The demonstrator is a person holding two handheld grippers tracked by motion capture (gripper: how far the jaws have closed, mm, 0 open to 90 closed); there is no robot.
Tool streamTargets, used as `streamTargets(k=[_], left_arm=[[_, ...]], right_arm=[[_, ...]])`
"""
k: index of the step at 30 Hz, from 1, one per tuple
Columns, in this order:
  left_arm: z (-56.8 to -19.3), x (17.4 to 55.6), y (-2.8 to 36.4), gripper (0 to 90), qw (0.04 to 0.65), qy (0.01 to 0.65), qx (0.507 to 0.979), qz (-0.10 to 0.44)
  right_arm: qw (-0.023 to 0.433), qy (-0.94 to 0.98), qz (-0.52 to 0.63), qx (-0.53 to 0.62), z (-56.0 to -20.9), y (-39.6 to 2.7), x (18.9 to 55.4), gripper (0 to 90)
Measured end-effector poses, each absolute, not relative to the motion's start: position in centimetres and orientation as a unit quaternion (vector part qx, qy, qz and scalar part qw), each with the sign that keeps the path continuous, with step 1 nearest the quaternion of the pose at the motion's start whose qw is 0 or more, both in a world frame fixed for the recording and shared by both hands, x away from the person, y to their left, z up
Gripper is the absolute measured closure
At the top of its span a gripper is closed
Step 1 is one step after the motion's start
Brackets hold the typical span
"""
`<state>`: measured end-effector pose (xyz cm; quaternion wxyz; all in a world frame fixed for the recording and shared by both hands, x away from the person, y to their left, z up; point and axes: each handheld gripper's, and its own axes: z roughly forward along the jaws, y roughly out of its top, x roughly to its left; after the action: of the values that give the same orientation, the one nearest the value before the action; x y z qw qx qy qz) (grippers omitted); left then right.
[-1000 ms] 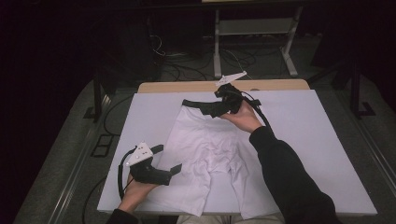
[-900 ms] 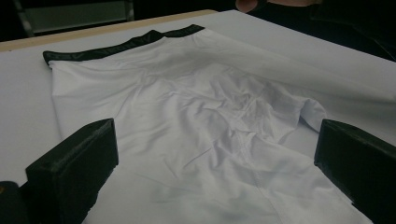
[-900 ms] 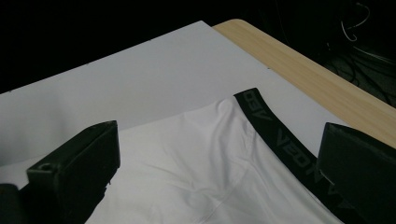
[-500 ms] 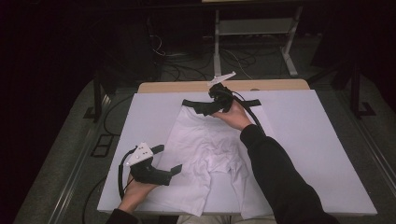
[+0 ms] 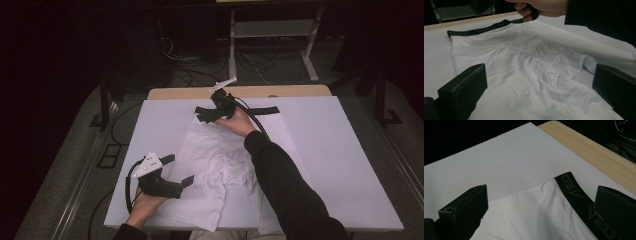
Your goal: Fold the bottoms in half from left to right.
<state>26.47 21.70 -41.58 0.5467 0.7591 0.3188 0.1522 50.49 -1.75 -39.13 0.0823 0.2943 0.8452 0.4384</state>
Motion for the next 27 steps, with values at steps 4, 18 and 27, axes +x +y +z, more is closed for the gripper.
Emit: streamTargets(k=[4,18,27], left_arm=[[-41.6,26.5,21.8,0.0,0.548,0.319,0.758,0.153],[-41.5,26.6,22.0,0.0,0.554,0.323,0.752,0.153],[-41.5,26.7,22.0,0.0,0.558,0.328,0.747,0.151]], right_arm=[[0.08,0.843,0.445,0.293,-39.2,-1.0,50.9,0.0],[0.084,0.837,0.444,0.308,-39.5,0.8,52.5,0.0],[0.085,0.829,0.445,0.327,-40.3,1.5,54.0,0.0]])
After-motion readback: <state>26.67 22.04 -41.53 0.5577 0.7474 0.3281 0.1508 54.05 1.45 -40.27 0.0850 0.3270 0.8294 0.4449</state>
